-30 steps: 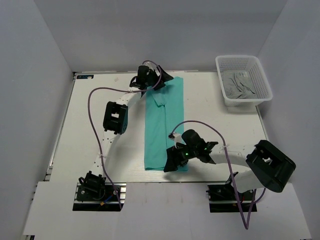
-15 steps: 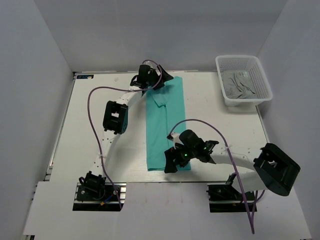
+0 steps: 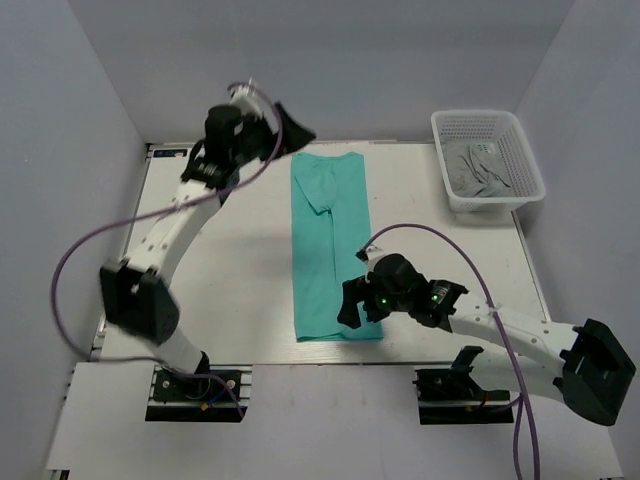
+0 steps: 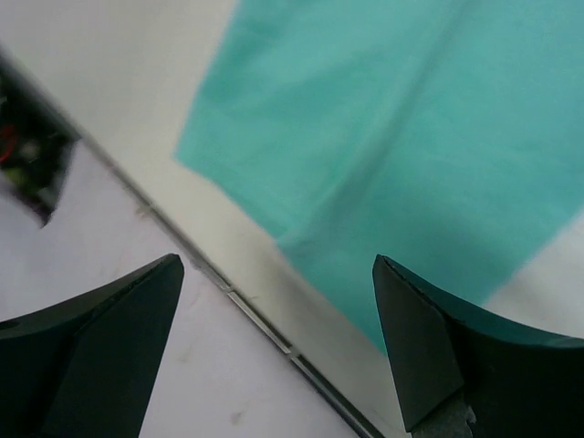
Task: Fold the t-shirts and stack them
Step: Rotate the tshirt 90 degrees, then grab the bottom of the folded rectangular tshirt with both arms
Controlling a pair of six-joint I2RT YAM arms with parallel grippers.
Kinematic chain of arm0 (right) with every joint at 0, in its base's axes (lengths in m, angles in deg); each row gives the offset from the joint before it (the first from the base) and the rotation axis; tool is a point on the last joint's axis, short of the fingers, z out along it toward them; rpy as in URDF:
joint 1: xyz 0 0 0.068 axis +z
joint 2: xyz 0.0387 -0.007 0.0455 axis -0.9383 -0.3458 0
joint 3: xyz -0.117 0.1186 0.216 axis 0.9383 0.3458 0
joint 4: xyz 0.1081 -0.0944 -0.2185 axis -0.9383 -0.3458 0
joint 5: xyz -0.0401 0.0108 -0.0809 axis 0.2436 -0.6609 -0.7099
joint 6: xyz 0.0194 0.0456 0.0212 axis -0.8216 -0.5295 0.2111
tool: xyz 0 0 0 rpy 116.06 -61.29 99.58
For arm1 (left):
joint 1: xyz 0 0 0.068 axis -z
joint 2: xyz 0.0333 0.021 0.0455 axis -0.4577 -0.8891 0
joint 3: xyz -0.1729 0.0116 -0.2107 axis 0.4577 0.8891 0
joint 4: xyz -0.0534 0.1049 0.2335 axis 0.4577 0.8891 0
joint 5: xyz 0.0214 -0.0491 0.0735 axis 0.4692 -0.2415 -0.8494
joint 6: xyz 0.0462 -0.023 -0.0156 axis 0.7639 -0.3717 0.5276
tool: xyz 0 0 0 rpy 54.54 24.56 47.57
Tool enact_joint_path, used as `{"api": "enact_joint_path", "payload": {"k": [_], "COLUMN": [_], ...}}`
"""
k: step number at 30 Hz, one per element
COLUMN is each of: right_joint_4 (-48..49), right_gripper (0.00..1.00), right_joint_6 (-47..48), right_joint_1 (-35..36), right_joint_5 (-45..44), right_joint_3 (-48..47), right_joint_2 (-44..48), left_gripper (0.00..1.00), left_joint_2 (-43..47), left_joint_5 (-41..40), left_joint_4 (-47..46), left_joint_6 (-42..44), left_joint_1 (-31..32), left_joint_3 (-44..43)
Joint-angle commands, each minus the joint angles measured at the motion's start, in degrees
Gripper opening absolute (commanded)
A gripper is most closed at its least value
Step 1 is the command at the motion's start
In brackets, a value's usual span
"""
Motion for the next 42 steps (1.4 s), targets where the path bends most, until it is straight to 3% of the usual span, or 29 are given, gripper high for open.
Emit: {"api": "enact_joint_path", "payload": {"k": [1,3,5,11,15,20,29,33,42], "right_joint_4": [-7.12,-8.2,-8.29,-11.8,-12.6,-11.81,-8.12,-6.8,-5.92], "right_gripper": [0.9,0.9,0.9,0.9,0.9,0.9,0.9,0.9,0.82], "right_joint_6": [-5.25,-6.4,-6.31,-10.78,-13.51,-17.29,-21.78,-22.39,-22.22], "right_joint_1": [-0.32,-0.14,-0.23,-0.84,-1.2,-1.55,-2.07,-2.34,-3.04], "right_joint_5": [-14.27,-15.7,-15.44,-14.56,-12.72,-10.7,-8.5,-8.23,-6.39], "right_joint_3": [-0.83,-1.46,-1.29,0.82,2.84,5.91,9.87,11.28,11.63], "right_joint_2": [-2.65,-4.4,-4.42,-2.57,0.24,1.47,1.91,1.65,-0.98], "left_gripper": [1.0,1.0,1.0,1.0,1.0,1.0,1.0,0.92,0.7], "left_joint_2": [14.56,22.04,30.31,48.84,53.01,51.61,42.57,35.1,27.97], "left_joint_5": [2.14,1.63,0.93,2.24,9.24,13.32,8.41,4.46,-1.09], "left_joint_4": [-2.35,-5.07,-0.95,12.76,16.03,11.02,8.91,8.29,8.82], "left_joint_6": [-1.26,-4.7,-5.75,-6.99,-8.05,-10.77,-11.3,-10.07,-8.49], "left_joint_1": [1.32,1.93,2.55,6.06,7.65,11.77,18.98,21.62,22.68], "left_joint_3": [28.01,43.55,51.33,63.13,70.52,79.32,78.72,76.35,73.53]}}
